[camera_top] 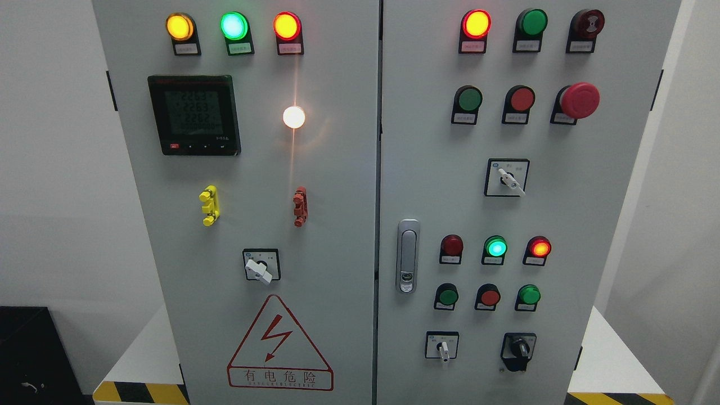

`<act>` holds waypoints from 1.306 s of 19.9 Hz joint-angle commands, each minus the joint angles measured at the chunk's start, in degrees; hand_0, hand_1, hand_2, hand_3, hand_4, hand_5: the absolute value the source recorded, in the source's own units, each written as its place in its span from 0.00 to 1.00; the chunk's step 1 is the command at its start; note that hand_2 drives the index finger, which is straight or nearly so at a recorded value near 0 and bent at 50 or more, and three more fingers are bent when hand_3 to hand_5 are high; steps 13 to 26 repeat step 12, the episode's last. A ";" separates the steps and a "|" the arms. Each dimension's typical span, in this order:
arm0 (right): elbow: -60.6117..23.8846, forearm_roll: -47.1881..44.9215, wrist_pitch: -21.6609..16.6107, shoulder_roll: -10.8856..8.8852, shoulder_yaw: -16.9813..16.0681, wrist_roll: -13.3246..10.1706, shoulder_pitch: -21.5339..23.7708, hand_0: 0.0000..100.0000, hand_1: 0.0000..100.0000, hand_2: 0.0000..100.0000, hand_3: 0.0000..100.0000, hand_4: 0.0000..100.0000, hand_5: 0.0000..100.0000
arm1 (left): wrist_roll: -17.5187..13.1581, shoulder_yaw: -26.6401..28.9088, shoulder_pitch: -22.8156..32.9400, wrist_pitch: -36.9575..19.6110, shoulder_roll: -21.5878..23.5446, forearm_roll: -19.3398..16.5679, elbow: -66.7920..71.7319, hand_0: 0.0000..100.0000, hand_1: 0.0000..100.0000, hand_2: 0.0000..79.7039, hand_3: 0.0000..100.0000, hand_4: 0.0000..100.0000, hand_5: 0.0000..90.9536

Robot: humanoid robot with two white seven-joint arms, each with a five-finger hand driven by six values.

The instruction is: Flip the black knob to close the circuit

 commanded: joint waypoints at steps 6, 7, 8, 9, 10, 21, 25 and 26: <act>-3.25 -11.36 -2.88 -0.34 7.07 3.14 7.24 0.00 0.01 0.04 0.13 0.09 0.05 | -0.04 0.00 0.35 0.02 -0.07 0.00 0.00 0.12 0.56 0.00 0.00 0.00 0.00; -3.25 -11.37 -2.89 -0.34 7.16 3.58 7.85 0.00 0.01 0.03 0.12 0.07 0.03 | -0.04 0.00 0.35 0.02 -0.07 0.00 0.00 0.12 0.56 0.00 0.00 0.00 0.00; -3.25 -11.37 -2.89 -0.34 7.60 3.67 8.21 0.00 0.00 0.01 0.09 0.03 0.00 | -0.04 0.00 0.35 0.02 -0.07 0.00 0.00 0.12 0.56 0.00 0.00 0.00 0.00; -3.25 -11.37 -2.89 -0.34 7.95 3.76 8.30 0.00 0.00 0.00 0.07 0.01 0.00 | -0.04 0.00 0.35 0.02 0.02 0.09 0.00 0.12 0.56 0.00 0.00 0.00 0.00; -3.25 -11.45 -2.89 -0.34 7.95 3.85 8.30 0.00 0.00 0.00 0.07 0.01 0.00 | -0.04 0.00 0.35 0.02 -0.07 0.00 0.00 0.12 0.56 0.00 0.00 0.00 0.00; -3.25 -11.45 -2.89 -0.43 7.95 3.85 8.30 0.00 0.00 0.00 0.05 0.00 0.00 | -0.04 0.00 0.35 0.02 0.02 0.00 0.00 0.12 0.56 0.00 0.00 0.00 0.00; -3.25 -11.45 -2.89 -0.43 7.95 3.85 8.30 0.00 0.00 0.00 0.05 0.00 0.00 | -0.04 0.00 0.35 0.02 0.02 0.00 0.00 0.12 0.56 0.00 0.00 0.00 0.00; -3.25 -11.45 -2.89 -0.43 7.95 3.85 8.30 0.00 0.00 0.00 0.05 0.00 0.00 | -0.04 0.00 0.35 0.02 0.02 0.00 0.00 0.12 0.56 0.00 0.00 0.00 0.00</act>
